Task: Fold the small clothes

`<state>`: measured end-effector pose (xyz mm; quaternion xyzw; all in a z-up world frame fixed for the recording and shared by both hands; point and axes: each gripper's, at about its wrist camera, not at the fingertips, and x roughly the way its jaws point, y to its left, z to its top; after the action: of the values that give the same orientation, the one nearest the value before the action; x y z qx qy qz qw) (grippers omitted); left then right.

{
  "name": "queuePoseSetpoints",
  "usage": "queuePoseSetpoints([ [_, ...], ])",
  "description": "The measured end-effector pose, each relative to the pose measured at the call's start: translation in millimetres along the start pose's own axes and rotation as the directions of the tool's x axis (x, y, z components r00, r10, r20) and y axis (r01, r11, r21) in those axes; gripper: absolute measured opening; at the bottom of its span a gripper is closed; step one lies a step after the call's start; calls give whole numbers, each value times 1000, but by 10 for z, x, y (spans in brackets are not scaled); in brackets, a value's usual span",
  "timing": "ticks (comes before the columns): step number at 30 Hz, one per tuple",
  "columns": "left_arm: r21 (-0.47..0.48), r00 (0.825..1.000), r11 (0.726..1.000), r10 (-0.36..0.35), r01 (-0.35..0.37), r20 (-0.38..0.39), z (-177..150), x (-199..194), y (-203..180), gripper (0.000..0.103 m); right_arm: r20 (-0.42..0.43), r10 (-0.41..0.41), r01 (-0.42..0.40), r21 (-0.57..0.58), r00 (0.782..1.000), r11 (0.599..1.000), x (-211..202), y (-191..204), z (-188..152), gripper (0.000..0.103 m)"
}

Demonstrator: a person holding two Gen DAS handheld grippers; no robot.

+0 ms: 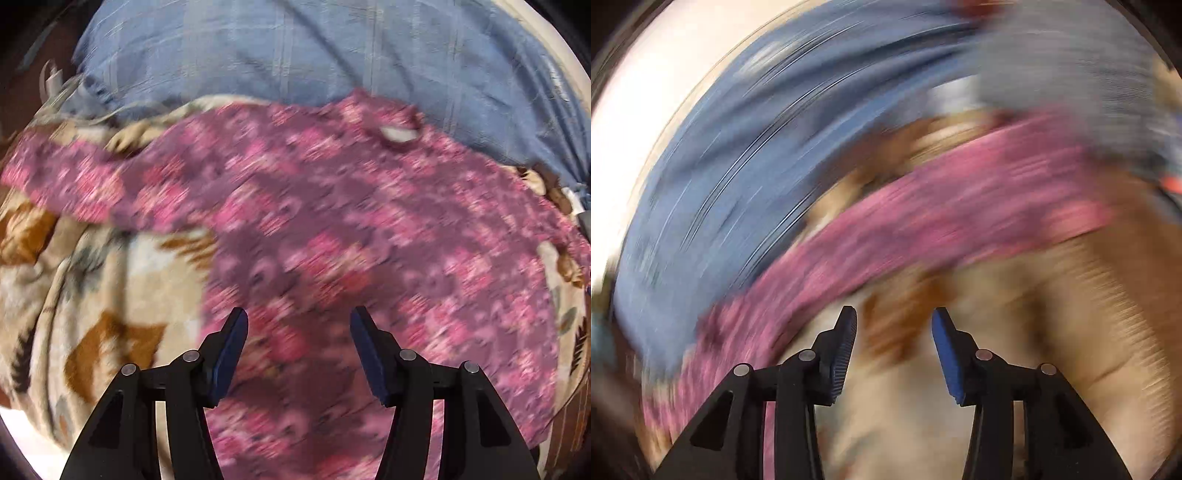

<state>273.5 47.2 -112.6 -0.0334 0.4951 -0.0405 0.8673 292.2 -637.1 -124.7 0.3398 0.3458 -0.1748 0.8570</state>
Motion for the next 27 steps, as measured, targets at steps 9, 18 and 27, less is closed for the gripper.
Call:
queuePoseSetpoints([
  [9,47,998,999,23,-20,-56,212,735,-398,58,52,-41,33,151,998,988,201,-755,290,60],
  [18,64,1000,998,-20,19,23,391,722,-422,58,117,-31,11,169,993,986,192,-579,352,10],
  [27,33,998,998,-55,53,44,323,844,-242,58,107,62,-52,-94,992,994,-171,476,230,10],
])
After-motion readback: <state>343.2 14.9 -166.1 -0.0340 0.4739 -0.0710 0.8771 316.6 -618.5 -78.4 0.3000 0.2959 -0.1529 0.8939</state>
